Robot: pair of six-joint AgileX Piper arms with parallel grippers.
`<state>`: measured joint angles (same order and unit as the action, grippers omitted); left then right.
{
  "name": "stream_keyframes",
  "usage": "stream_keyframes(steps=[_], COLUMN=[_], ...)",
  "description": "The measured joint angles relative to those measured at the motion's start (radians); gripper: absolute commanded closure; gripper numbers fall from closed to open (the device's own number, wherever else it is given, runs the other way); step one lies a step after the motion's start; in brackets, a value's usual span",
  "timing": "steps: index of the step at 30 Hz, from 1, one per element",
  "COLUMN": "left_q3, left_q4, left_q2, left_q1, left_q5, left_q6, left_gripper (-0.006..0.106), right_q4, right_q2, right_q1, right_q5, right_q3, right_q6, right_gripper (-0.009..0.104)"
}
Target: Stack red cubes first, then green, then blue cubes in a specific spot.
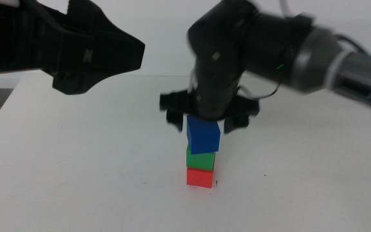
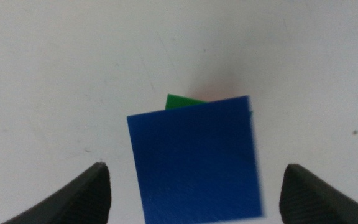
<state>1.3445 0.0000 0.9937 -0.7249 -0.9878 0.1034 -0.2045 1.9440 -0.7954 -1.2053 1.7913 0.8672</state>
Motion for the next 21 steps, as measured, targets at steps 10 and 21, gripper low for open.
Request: stream_keyframes(steps=[10, 21], left_q3=[0.000, 0.000], left_q4=[0.000, 0.007], left_q2=[0.000, 0.000], left_q1=[0.000, 0.000], left_q5=[0.002, 0.004], left_q6=[0.000, 0.000], left_gripper=[0.007, 0.007], right_q4=[-0.015, -0.116], right_q2=[-0.423, -0.929], right_q1=[0.176, 0.292], right_q5=[0.000, 0.332], right_q3=[-0.150, -0.817], right_q6=[-0.217, -0.302], right_gripper=[0.008, 0.008])
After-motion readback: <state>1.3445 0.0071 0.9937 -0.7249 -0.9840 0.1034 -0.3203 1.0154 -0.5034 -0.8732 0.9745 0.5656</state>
